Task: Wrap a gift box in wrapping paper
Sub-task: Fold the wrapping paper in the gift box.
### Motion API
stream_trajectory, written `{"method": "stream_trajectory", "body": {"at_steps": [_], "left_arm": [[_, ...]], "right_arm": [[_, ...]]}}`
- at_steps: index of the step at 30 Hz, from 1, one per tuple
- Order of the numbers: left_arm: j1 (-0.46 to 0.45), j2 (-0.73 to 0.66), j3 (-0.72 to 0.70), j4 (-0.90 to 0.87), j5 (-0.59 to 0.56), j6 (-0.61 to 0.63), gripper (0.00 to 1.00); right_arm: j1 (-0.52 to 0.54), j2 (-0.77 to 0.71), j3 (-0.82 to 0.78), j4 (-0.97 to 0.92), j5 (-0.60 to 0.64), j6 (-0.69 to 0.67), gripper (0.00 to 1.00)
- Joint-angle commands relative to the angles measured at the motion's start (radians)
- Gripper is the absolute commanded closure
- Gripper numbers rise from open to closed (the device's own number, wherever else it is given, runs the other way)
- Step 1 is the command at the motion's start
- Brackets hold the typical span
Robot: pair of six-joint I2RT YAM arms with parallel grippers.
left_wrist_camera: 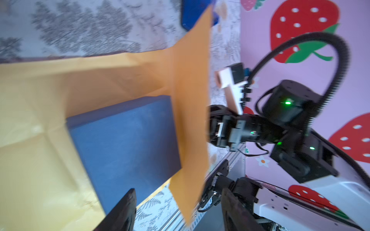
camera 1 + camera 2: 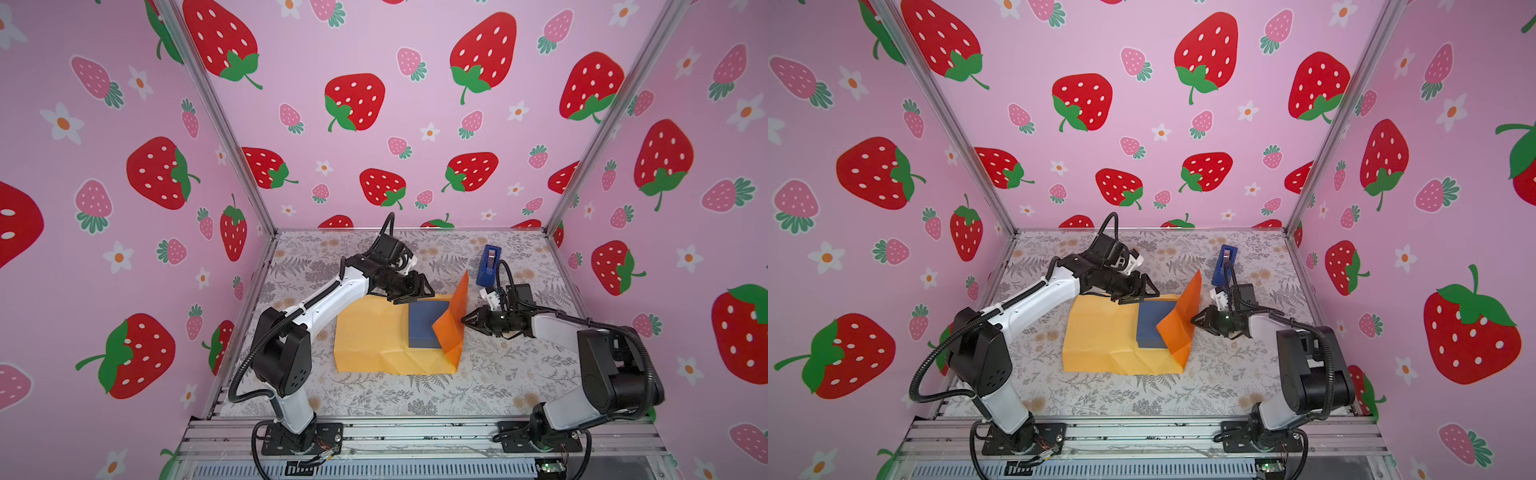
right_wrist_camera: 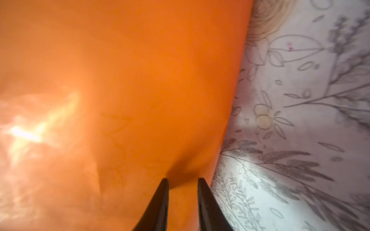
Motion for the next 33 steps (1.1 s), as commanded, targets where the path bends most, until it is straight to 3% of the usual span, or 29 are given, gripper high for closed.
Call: {"method": "stream_trajectory", "body": {"at_steps": [1, 12, 17, 19, 25, 29, 33], "left_arm": [[-0.045, 0.087, 0.101, -0.032, 0.051, 0.003, 0.31], [-0.076, 0.314, 0.355, -0.171, -0.005, 0.087, 0.32], [-0.076, 0.369, 0.400, -0.203, -0.040, 0.106, 0.37], [-0.077, 0.383, 0.410, -0.185, -0.014, 0.099, 0.44], [-0.080, 0.423, 0.453, -0.196, 0.002, 0.087, 0.83], [-0.085, 0.409, 0.453, -0.188, 0.014, 0.074, 0.98], [-0.093, 0.390, 0.444, -0.194, 0.018, 0.069, 1.00]], "right_arm": [[0.030, -0.030, 0.035, 0.009, 0.016, 0.016, 0.72], [0.073, -0.030, 0.028, 0.018, 0.027, 0.033, 0.72], [0.075, -0.044, 0.021, 0.016, 0.027, 0.037, 0.72], [0.075, -0.048, 0.019, 0.016, 0.028, 0.038, 0.72], [0.075, -0.059, 0.031, -0.004, 0.028, 0.032, 0.72], [0.075, -0.081, 0.041, -0.019, 0.030, 0.033, 0.72], [0.074, -0.087, 0.054, -0.040, 0.029, 0.026, 0.72]]}}
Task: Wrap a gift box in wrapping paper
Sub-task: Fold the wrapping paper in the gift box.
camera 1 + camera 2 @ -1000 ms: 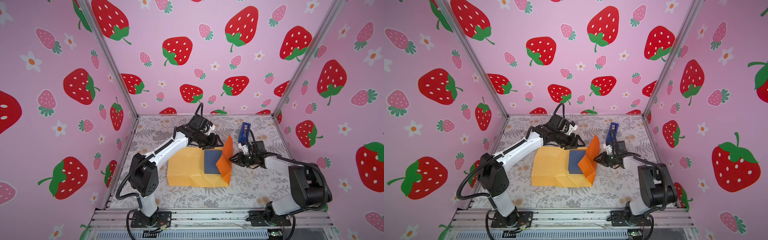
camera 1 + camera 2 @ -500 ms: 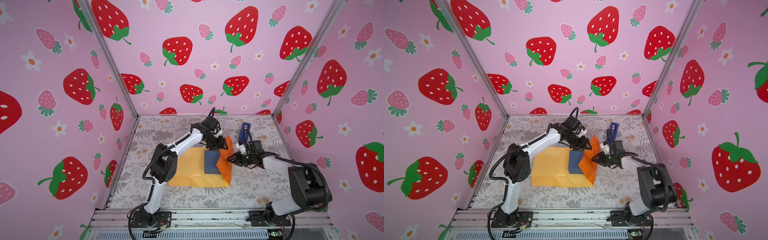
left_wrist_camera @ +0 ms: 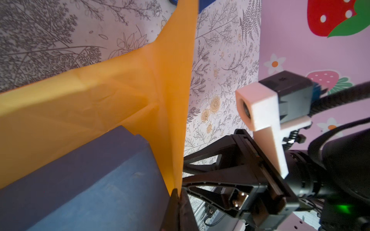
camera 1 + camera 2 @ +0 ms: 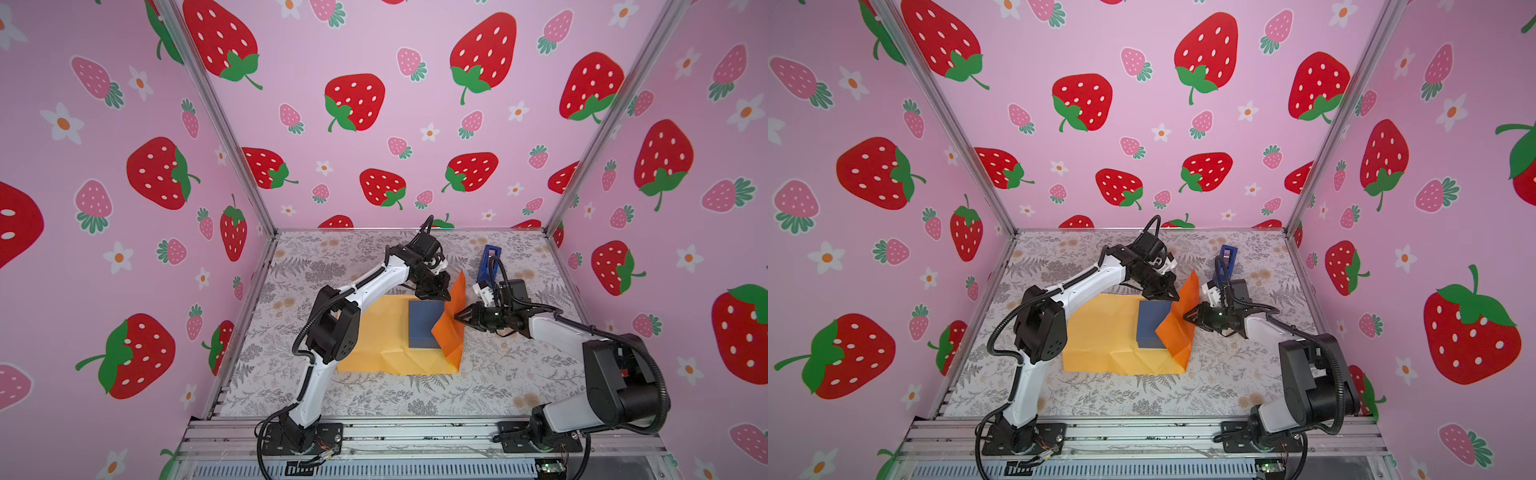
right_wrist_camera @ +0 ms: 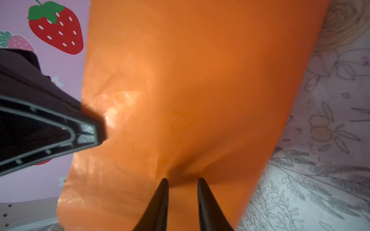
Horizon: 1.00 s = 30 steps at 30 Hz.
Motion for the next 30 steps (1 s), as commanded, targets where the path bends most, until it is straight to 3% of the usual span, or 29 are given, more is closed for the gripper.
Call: {"method": "stream_trajectory", "body": {"at_steps": [1, 10, 18, 30], "left_arm": [[-0.013, -0.038, 0.022, -0.021, 0.015, -0.005, 1.00], [-0.006, -0.262, -0.217, 0.061, -0.081, -0.067, 1.00], [0.035, -0.407, -0.497, 0.178, -0.101, -0.120, 1.00], [0.078, -0.447, -0.645, 0.181, -0.199, -0.080, 1.00]], "right_arm": [[0.003, -0.027, 0.030, -0.041, 0.006, -0.006, 0.72], [-0.019, -0.129, 0.138, -0.252, 0.201, -0.057, 0.72], [-0.024, -0.107, 0.157, -0.259, 0.153, -0.075, 0.72], [-0.007, -0.068, 0.169, -0.246, 0.104, -0.073, 0.72]]}}
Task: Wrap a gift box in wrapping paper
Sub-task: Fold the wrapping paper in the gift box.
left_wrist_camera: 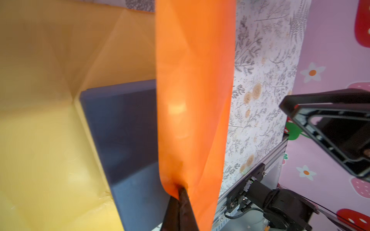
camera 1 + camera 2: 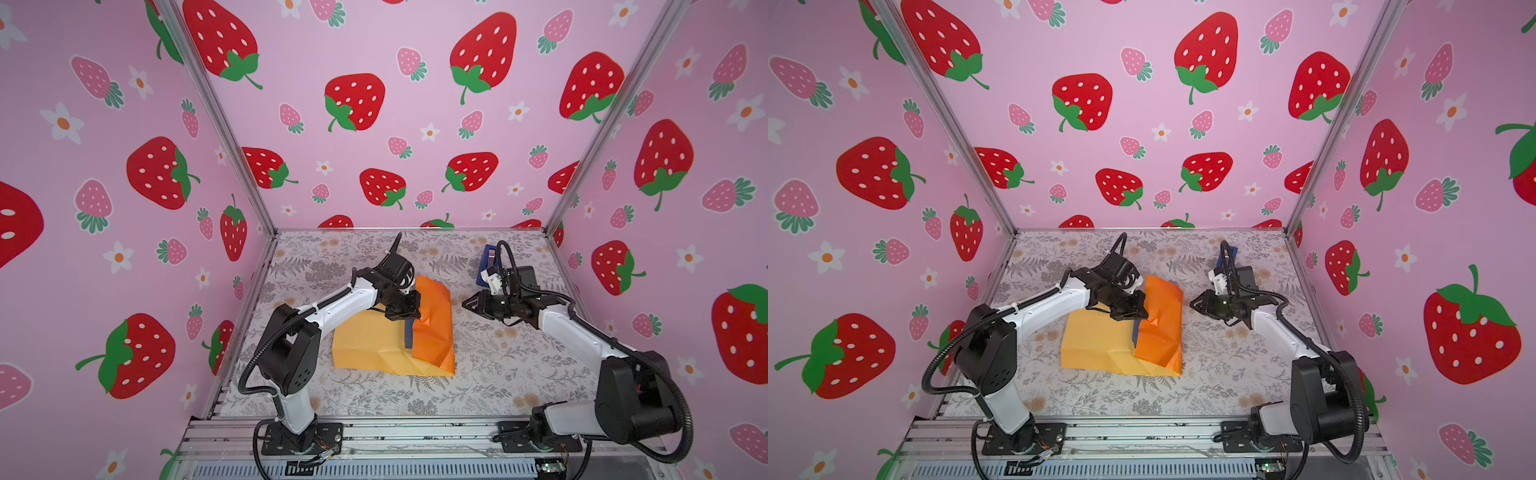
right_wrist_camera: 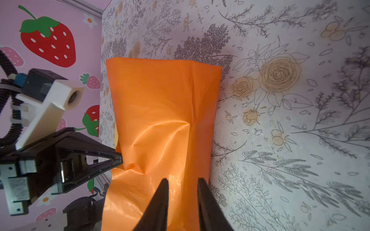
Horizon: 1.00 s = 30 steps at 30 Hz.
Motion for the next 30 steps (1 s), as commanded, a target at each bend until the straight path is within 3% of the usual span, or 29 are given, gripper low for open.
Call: {"method": "stream_trajectory", "body": {"at_steps": [1, 15, 20, 25, 30], "left_arm": [[0.020, -0.041, -0.041, 0.017, -0.035, 0.007, 1.00], [0.052, -0.069, -0.142, 0.068, -0.045, 0.001, 1.00], [0.052, -0.072, -0.145, 0.048, -0.068, 0.011, 1.00], [0.053, -0.068, -0.142, 0.028, -0.086, 0.017, 1.00], [0.063, -0.105, -0.107, -0.047, -0.148, 0.044, 0.68]], "right_arm": [[0.014, 0.020, 0.026, -0.017, -0.020, -0.018, 0.72], [0.149, 0.137, 0.157, -0.008, -0.059, -0.002, 0.72], [0.217, 0.213, 0.165, 0.088, -0.138, 0.053, 0.72], [0.259, 0.290, 0.143, 0.106, -0.126, 0.063, 0.72], [0.272, 0.326, 0.127, 0.089, -0.088, 0.050, 0.73]]}}
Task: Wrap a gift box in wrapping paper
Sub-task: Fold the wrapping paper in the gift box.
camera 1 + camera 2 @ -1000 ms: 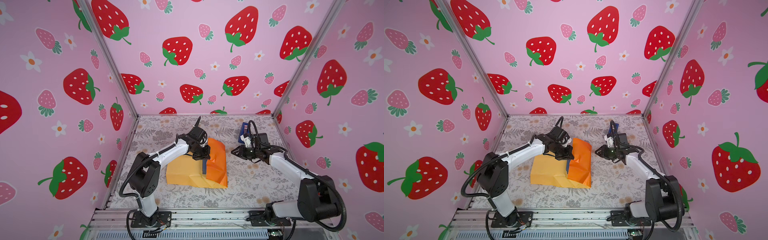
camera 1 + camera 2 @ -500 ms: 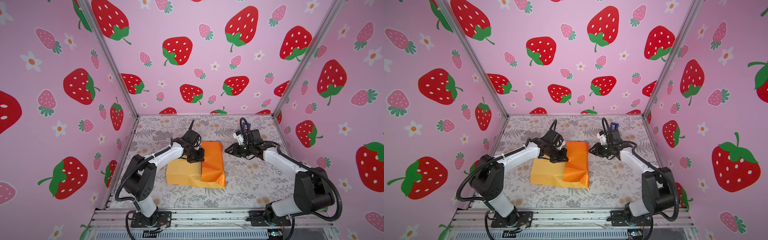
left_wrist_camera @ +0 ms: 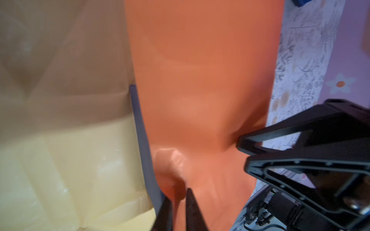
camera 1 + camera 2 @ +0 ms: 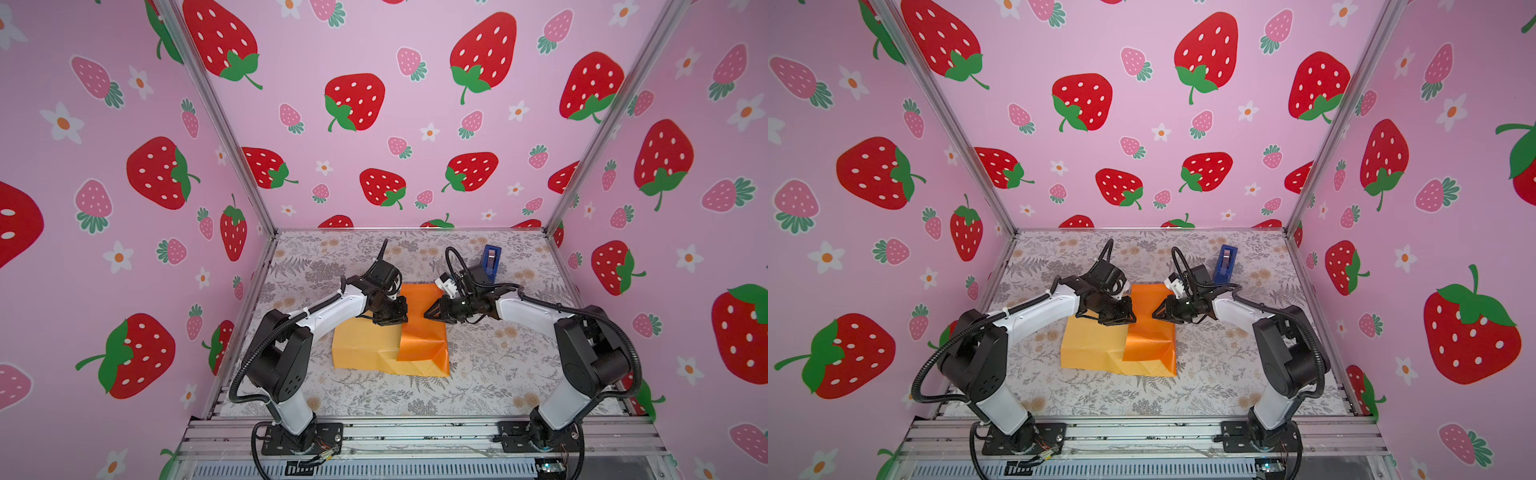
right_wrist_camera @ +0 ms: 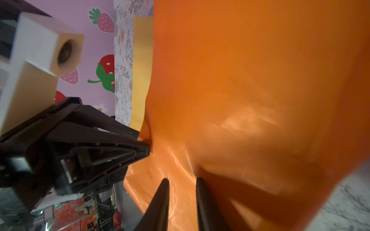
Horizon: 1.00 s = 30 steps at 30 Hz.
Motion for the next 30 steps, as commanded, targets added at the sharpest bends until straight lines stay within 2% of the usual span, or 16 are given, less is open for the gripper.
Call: {"method": "stream_trajectory", "body": {"at_steps": [1, 3, 6, 9, 15, 19, 21, 24, 30], "left_arm": [[0.015, -0.035, 0.032, -0.102, -0.071, 0.032, 0.63], [0.015, -0.038, 0.050, -0.105, -0.035, 0.043, 0.54], [0.008, -0.006, 0.066, -0.105, 0.022, 0.055, 0.50], [0.007, 0.039, 0.056, -0.117, 0.007, 0.069, 0.54], [0.007, 0.116, 0.053, -0.128, 0.008, 0.106, 0.56], [0.016, 0.135, 0.040, -0.138, -0.017, 0.118, 0.65], [0.017, 0.134, 0.035, -0.132, -0.009, 0.118, 0.69], [0.018, 0.135, 0.040, -0.136, -0.006, 0.120, 0.72], [0.024, 0.137, 0.046, -0.141, -0.003, 0.126, 0.76]], "right_arm": [[0.010, 0.024, -0.022, -0.012, 0.033, -0.004, 0.73], [0.013, 0.025, -0.024, -0.014, 0.038, -0.005, 0.73], [0.017, 0.027, -0.019, -0.014, 0.039, -0.005, 0.73], [0.020, 0.026, -0.012, -0.021, 0.045, -0.008, 0.73], [0.025, 0.018, 0.001, -0.039, 0.046, -0.032, 0.73], [0.032, 0.000, 0.035, -0.071, 0.046, -0.083, 0.72], [0.042, -0.015, 0.050, -0.071, 0.017, -0.110, 0.71], [0.074, -0.009, 0.054, -0.069, -0.097, -0.151, 0.71], [0.100, 0.045, 0.016, -0.115, -0.151, -0.194, 0.72]]}}
